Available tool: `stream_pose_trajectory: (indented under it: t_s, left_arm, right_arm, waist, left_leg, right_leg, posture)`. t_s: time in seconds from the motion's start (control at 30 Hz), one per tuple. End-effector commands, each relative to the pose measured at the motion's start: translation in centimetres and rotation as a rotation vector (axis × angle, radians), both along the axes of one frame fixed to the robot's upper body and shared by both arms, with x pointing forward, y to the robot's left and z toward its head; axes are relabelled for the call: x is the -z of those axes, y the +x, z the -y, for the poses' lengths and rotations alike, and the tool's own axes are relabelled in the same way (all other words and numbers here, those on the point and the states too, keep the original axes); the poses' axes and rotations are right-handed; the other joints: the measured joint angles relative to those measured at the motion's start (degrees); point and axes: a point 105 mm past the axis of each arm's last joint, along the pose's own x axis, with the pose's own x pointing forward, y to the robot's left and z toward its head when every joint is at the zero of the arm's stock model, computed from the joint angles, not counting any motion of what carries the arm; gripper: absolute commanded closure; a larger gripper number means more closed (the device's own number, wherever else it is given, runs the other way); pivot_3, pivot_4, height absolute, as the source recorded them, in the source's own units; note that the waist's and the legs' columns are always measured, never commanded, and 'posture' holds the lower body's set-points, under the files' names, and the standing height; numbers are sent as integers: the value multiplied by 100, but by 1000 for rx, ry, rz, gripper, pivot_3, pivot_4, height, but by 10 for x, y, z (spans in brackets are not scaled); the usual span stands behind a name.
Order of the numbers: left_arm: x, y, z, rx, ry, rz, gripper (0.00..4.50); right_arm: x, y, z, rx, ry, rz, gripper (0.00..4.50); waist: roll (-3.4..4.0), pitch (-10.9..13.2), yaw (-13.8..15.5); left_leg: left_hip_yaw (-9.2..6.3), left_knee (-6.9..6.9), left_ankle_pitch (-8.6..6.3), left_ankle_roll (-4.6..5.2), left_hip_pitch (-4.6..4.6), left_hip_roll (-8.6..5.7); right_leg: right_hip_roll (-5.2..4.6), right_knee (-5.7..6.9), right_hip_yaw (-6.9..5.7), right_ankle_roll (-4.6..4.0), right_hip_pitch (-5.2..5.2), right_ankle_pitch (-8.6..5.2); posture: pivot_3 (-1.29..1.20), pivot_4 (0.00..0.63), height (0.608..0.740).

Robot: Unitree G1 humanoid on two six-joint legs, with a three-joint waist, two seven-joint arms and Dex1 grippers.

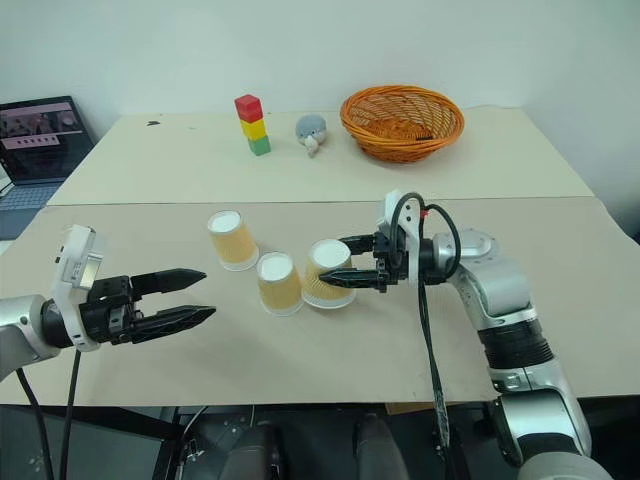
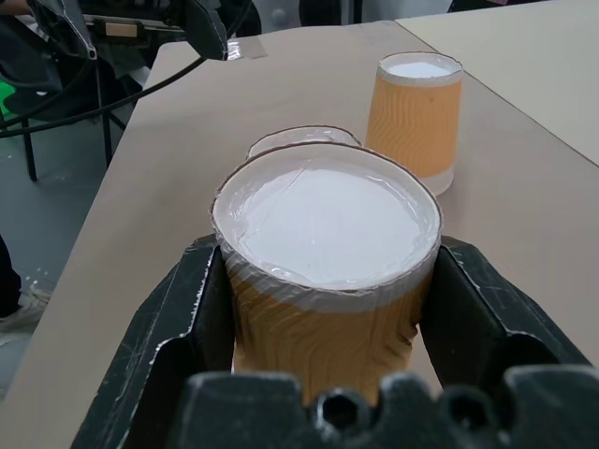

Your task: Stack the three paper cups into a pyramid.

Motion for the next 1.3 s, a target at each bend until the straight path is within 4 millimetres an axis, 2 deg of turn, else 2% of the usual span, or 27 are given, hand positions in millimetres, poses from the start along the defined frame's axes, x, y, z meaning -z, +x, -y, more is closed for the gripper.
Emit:
stream_pose_trajectory:
  t_s: [0.03, 0.5, 0.73, 0.8, 0.83, 0.9, 0.93, 1.0, 1.13, 1.3]
  left_arm:
    - [-9, -1, 4, 16, -5, 55, 400]
    - [-13, 1, 10, 27, -17, 64, 400]
    - [-15, 2, 10, 23, -25, 71, 400]
    - [-15, 2, 10, 20, -25, 72, 400]
    - [-15, 3, 10, 20, -26, 72, 400]
    - [-15, 4, 10, 18, -29, 73, 400]
    - [-16, 4, 10, 18, -30, 74, 400]
    - [-16, 5, 10, 17, -34, 74, 400]
    - [-16, 8, 9, 15, -50, 65, 400]
    - [-19, 12, 8, 19, -92, 56, 400]
  right_arm:
    - [-9, 1, -1, -4, 19, 54, 2002]
    - [6, 5, 0, 13, 12, 50, 2002]
    - [14, 16, 1, 64, 21, 34, 2002]
    - [17, 15, 1, 55, 21, 3, 1022]
    - [19, 13, 1, 46, 22, -11, 898]
    - [23, 18, 1, 85, 6, 8, 164]
    - [25, 20, 2, 106, -4, 17, 40]
    - [25, 17, 3, 94, -13, 11, 40]
    - [-3, 0, 25, 24, 50, -79, 40]
    - [-26, -3, 49, 89, 100, -50, 40]
  waist:
    - [0, 0, -4]
    - [0, 0, -7]
    - [0, 0, -12]
    - [0, 0, -13]
    - [0, 0, -13]
    - [0, 0, -12]
    - [0, 0, -11]
    - [0, 0, -9]
    - [3, 4, 13]
    - [-2, 5, 4]
  left_leg:
    - [0, -1, 0, 0, 1, 0]
    - [-1, 0, 2, -3, 2, -1]
    - [-1, 0, 1, -3, 3, -1]
    - [-1, 1, 1, -3, 3, -2]
    - [-1, 1, 1, -3, 3, -2]
    - [-2, 1, 2, -3, 3, -2]
    - [-1, 1, 2, -3, 3, -2]
    - [-1, 1, 2, -3, 3, -2]
    - [-2, 2, 2, -4, -1, -2]
    - [-3, 4, 1, -3, 0, -9]
  right_leg:
    - [2, 1, 0, 0, -1, 0]
    - [3, 6, 0, 0, 0, 0]
    - [3, 8, -1, 0, -1, 0]
    - [3, 9, -1, 0, -2, 0]
    - [3, 9, -1, 0, -2, 0]
    - [4, 9, -1, 0, -1, 0]
    - [3, 9, -1, 0, -1, 0]
    - [3, 9, -1, 0, -1, 0]
    - [0, 13, 0, 0, -1, 0]
    - [-3, 7, -1, 0, 2, 0]
  posture:
    - [0, 150, 629]
    - [0, 150, 629]
    - [0, 150, 629]
    - [0, 150, 629]
    - [0, 150, 629]
    - [0, 150, 629]
    - [0, 150, 629]
    - [0, 150, 629]
    - [0, 150, 629]
    - [0, 150, 629]
